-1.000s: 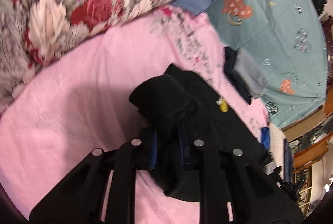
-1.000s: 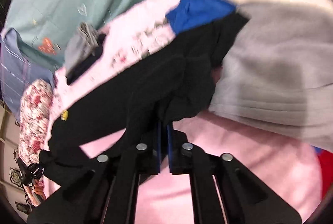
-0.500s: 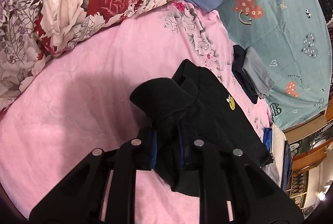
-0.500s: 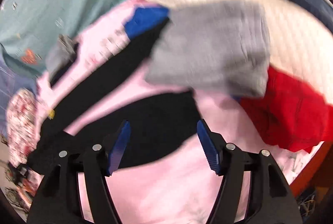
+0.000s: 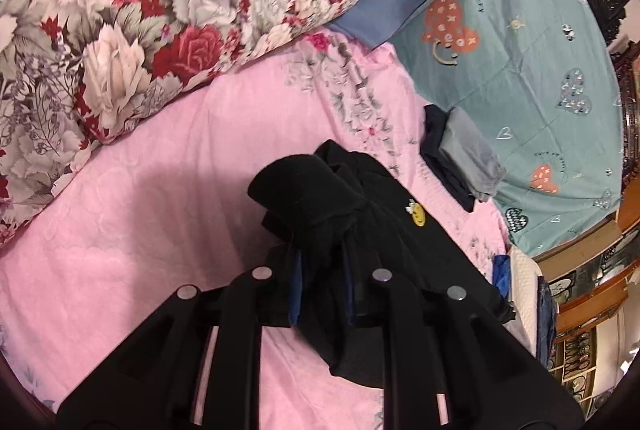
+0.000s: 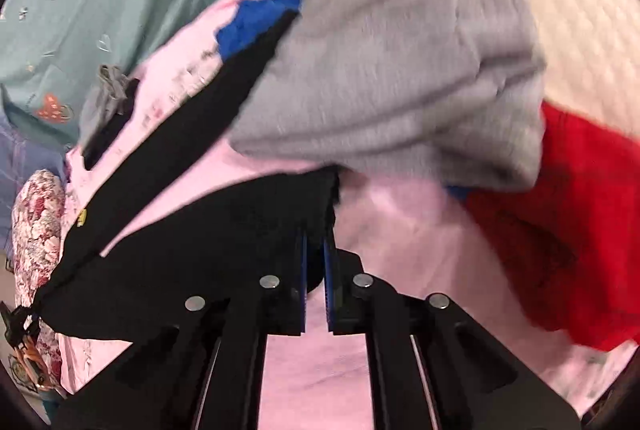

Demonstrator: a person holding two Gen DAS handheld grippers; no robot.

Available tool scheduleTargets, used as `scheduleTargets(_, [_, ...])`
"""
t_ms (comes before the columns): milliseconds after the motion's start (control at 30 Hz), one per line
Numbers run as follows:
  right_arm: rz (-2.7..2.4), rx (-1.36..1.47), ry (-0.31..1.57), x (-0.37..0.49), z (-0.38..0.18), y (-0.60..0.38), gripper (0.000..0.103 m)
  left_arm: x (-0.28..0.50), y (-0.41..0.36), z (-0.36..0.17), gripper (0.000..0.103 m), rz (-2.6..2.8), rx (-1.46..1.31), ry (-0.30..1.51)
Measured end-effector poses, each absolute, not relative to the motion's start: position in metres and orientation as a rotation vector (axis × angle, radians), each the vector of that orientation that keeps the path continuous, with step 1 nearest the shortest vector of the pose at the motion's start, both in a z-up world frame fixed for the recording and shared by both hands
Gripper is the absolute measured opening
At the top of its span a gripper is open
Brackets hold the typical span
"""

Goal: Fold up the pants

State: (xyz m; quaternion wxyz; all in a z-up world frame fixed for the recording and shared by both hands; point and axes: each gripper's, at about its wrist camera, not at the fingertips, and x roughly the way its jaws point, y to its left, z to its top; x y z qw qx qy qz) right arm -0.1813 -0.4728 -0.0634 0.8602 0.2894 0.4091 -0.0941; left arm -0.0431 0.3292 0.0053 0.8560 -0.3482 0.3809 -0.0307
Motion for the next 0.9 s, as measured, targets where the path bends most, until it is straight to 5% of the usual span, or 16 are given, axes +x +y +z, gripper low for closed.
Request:
scheduleTargets(233, [-0.222, 0.6, 0.786, -0.208, -0.023, -0.482, 0.007, -0.055, 0.329, -0.008, 0.018, -0.059, -0.733, 0.836])
scheduleTargets(400, [-0.388, 0.428, 1.008, -0.207, -0.055, -0.478, 0.014, -0.061, 0.337, -0.052, 0.055, 0.076, -0.591, 1.004])
scheduleTargets(500, [-0.491, 0.302, 1.022, -0.201, -0.053, -0.477, 0.02, -0.073, 0.363, -0.051, 0.063, 0.12, -0.608, 1.014])
scheduleTargets(633, [-0.357, 0.357, 0.896, -0.179, -0.021, -0.46, 0.041, -0.065, 0.383, -0.016, 0.073, 0.13, -0.592, 0.934])
scheduleTargets(900, [0.077, 0.238, 0.868, -0.062, 0.008, -0.342, 0.042, 0.069, 0.315, -0.007, 0.087, -0.296, -0.409, 0.998])
